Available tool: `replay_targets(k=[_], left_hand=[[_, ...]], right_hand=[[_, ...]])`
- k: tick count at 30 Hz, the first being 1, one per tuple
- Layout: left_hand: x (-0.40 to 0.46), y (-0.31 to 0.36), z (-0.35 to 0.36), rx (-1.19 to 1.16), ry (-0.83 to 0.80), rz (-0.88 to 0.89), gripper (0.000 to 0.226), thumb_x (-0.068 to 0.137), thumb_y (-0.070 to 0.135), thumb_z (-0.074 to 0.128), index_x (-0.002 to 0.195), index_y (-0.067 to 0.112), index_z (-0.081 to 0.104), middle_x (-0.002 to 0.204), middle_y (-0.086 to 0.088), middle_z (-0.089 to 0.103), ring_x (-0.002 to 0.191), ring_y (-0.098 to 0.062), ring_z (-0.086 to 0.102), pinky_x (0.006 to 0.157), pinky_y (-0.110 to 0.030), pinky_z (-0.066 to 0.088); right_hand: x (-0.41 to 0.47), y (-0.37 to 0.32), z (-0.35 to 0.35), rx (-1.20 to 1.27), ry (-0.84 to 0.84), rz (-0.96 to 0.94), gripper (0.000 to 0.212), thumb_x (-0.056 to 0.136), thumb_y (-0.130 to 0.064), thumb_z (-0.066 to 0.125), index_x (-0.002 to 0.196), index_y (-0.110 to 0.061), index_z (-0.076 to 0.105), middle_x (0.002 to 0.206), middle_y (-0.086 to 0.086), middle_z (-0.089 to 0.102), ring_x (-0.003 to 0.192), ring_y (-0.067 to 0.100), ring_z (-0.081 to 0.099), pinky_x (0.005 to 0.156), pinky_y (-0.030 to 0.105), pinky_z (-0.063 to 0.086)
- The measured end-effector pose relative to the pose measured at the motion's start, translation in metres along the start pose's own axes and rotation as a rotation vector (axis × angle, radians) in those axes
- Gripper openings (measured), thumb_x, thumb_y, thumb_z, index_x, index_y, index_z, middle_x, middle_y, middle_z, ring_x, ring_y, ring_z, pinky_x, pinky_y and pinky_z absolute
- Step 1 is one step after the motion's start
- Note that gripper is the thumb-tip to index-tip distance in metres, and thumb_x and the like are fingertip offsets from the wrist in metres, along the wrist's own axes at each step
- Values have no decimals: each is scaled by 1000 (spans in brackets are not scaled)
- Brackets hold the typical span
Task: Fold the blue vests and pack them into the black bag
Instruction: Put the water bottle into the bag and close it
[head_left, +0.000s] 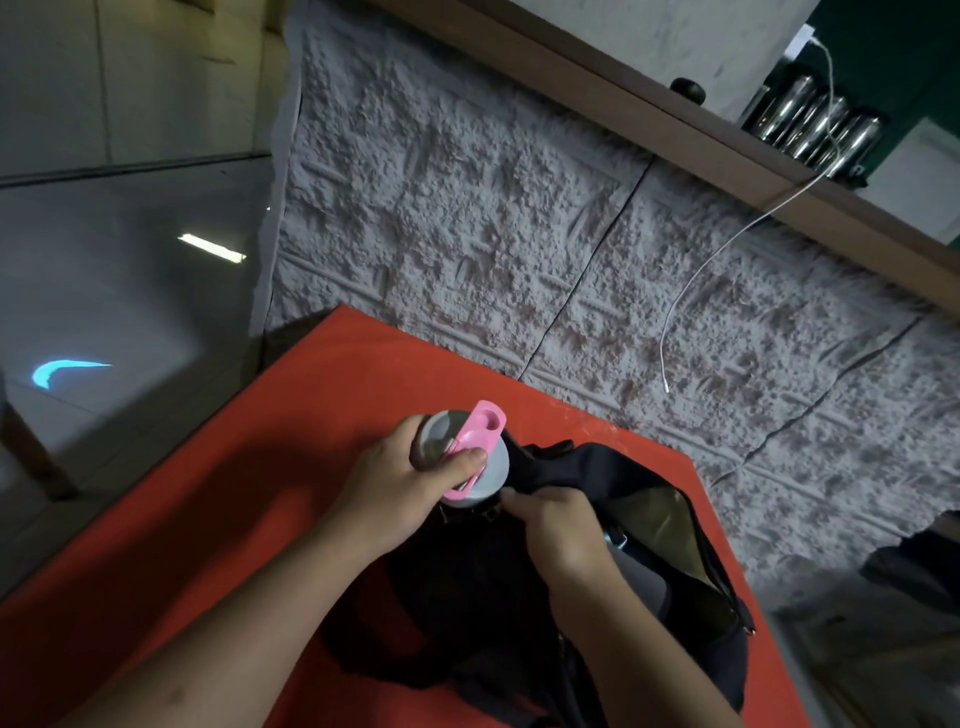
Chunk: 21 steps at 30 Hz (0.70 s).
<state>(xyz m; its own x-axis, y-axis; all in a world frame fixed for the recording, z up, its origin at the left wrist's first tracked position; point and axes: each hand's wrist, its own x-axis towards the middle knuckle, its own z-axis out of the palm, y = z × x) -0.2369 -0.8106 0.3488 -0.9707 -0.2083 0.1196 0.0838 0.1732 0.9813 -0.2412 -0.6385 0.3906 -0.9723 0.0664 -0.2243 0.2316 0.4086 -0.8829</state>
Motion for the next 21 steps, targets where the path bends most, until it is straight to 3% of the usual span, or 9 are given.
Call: replay_targets(k=[2, 7, 11, 13, 15, 16, 18, 21], left_hand=[[1, 7, 1, -20, 29, 12, 56, 61, 72, 66, 100, 32, 67, 95, 20, 72, 88, 4, 65, 80, -26, 51], [3, 12, 6, 18, 115, -53, 67, 53, 75, 61, 100, 28, 61, 94, 12, 69, 89, -7, 64, 74, -30, 48], [3, 4, 12, 174, 56, -40, 85, 53, 75, 57, 129, 40, 49, 120, 9, 64, 110, -16, 61, 91, -34, 49], [3, -1, 13, 180, 40, 16, 82, 59, 73, 60, 135, 46, 45, 129, 10, 59, 118, -13, 57, 98, -36, 47], [2, -4, 15, 167, 39, 132, 75, 71, 66, 63, 139, 44, 44, 135, 13, 54, 123, -5, 51, 103, -31, 44], [0, -5, 16, 151, 42, 203, 69, 77, 61, 63, 141, 40, 45, 137, 14, 52, 125, -2, 48, 106, -26, 40], [-4, -4, 14, 136, 83, 345, 56, 89, 54, 59, 139, 32, 50, 138, 12, 52, 128, 1, 46, 107, -17, 35], [-13, -2, 9, 202, 181, 570, 27, 94, 33, 56, 117, 20, 62, 129, 4, 54, 127, -12, 51, 107, -23, 37]], right_hand=[[-2, -12, -4, 88, -27, 9, 32, 82, -23, 76, 75, 7, 65, 70, 19, 58, 65, 28, 56, 64, 38, 40], [-4, -28, -10, 114, -42, -28, 20, 90, -19, 73, 80, -9, 60, 70, 15, 49, 64, 28, 48, 64, 38, 37], [-14, -15, -6, 115, -50, 8, 20, 94, -20, 70, 81, -10, 58, 72, 13, 46, 66, 27, 45, 63, 38, 35], [-17, -11, -9, 99, -15, -3, 28, 95, -23, 70, 75, -9, 56, 65, 11, 42, 62, 24, 42, 61, 38, 32], [-19, -9, -16, -106, 84, -116, 38, 94, -28, 71, 67, -9, 53, 54, 2, 44, 51, 20, 40, 53, 32, 31], [-22, -9, -19, -226, 155, -200, 33, 92, -30, 73, 71, -10, 59, 54, -7, 52, 48, 16, 46, 51, 28, 35], [-37, -14, -20, -387, 235, -325, 17, 86, -30, 76, 94, -20, 64, 73, -11, 66, 64, 3, 60, 56, 15, 40], [-55, -12, -18, -645, 198, -461, 37, 81, -28, 71, 111, -33, 51, 104, -9, 56, 88, 11, 61, 73, 23, 47]])
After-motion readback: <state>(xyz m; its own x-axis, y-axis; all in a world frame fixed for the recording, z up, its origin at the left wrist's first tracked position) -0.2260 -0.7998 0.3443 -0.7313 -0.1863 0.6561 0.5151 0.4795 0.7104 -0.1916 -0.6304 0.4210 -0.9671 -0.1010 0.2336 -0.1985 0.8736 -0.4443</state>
